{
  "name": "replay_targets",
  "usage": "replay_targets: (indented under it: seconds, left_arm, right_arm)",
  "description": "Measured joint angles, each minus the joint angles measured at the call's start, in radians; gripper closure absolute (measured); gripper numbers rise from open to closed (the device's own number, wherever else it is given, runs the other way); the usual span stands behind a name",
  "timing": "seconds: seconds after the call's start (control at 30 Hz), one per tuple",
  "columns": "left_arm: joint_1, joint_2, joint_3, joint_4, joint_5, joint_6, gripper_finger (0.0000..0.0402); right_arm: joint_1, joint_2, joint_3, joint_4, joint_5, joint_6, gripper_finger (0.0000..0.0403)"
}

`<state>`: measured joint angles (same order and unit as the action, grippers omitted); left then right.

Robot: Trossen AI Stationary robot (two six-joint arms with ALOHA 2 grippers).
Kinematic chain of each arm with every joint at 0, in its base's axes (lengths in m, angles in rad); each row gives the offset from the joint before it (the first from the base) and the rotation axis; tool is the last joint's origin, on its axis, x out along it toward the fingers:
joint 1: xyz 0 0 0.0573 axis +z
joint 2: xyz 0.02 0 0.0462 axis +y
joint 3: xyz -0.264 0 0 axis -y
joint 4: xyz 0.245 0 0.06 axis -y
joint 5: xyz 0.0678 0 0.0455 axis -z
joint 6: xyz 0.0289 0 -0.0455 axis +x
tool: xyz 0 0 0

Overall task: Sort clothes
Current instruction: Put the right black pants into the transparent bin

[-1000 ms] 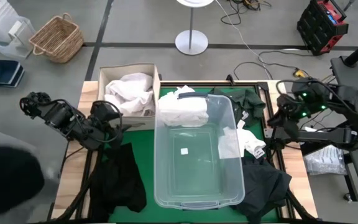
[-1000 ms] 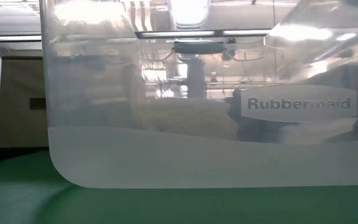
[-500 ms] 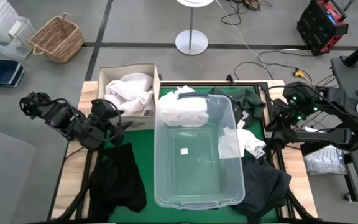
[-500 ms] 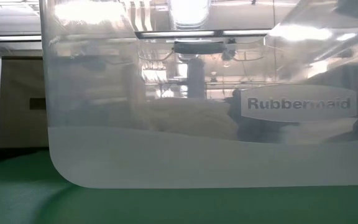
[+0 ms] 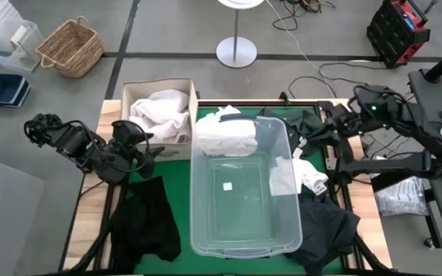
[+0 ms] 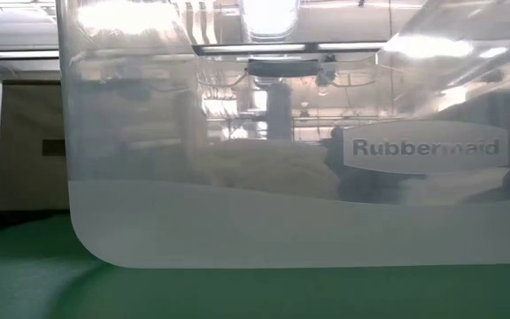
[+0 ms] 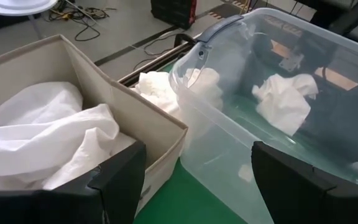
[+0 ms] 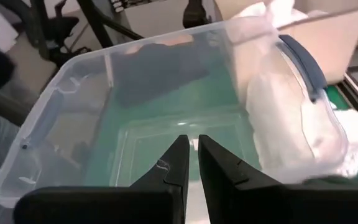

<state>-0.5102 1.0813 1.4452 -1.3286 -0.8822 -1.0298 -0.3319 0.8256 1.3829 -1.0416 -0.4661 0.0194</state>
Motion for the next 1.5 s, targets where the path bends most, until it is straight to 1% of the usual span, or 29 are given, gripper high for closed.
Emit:
replay_targets:
  seconds: [0.13, 0.23, 0.4, 0.5, 0.6, 0.67, 0.77, 0.97, 1.07, 1.2, 1.3, 1.43, 1.5]
  left_arm:
    - [0.000, 0.000, 0.000, 0.000, 0.000, 0.000, 0.0135]
    - [0.000, 0.000, 0.000, 0.000, 0.000, 0.000, 0.0135]
    - [0.000, 0.000, 0.000, -0.003, 0.000, 0.001, 0.0135]
    - [0.000, 0.000, 0.000, -0.004, 0.000, 0.012, 0.0135]
    - [0.000, 0.000, 0.000, -0.004, 0.001, 0.024, 0.0135]
    - [0.000, 0.000, 0.000, -0.004, 0.001, 0.030, 0.0135]
    - [0.000, 0.000, 0.000, -0.004, 0.001, 0.031, 0.0135]
    - [0.000, 0.000, 0.000, -0.003, 0.001, 0.033, 0.0135]
    - [0.000, -0.001, 0.000, -0.003, 0.001, 0.059, 0.0135]
    - [0.010, -0.002, 0.000, -0.002, 0.000, 0.074, 0.0135]
    - [0.011, -0.001, 0.012, 0.001, 0.000, 0.035, 0.0135]
    - [0.012, 0.001, 0.055, 0.004, 0.000, -0.006, 0.0135]
    - [0.012, 0.003, 0.083, 0.005, -0.006, -0.011, 0.0135]
  right_arm:
    - [0.032, 0.043, 0.085, 0.002, 0.031, -0.038, 0.0376]
    - [0.051, 0.067, 0.146, -0.008, 0.077, -0.046, 0.0376]
    - [0.073, 0.076, 0.193, -0.108, 0.095, -0.072, 0.0376]
    - [0.098, 0.078, 0.194, -0.146, 0.034, -0.078, 0.0376]
    - [0.140, 0.079, 0.195, -0.143, -0.047, -0.129, 0.0376]
    - [0.177, 0.080, 0.201, -0.127, -0.072, -0.141, 0.0376]
    - [0.233, 0.091, 0.214, -0.084, -0.075, -0.139, 0.0376]
    - [0.349, 0.133, 0.257, -0.071, -0.095, -0.225, 0.0376]
    - [0.384, 0.155, 0.281, -0.070, -0.064, -0.209, 0.0376]
    - [0.431, 0.182, 0.308, -0.084, -0.059, -0.185, 0.0376]
    - [0.474, 0.189, 0.330, -0.180, -0.058, -0.249, 0.0376]
    - [0.528, 0.188, 0.351, -0.418, -0.057, -0.372, 0.0376]
    - [0.553, 0.181, 0.351, -0.507, -0.049, -0.446, 0.0376]
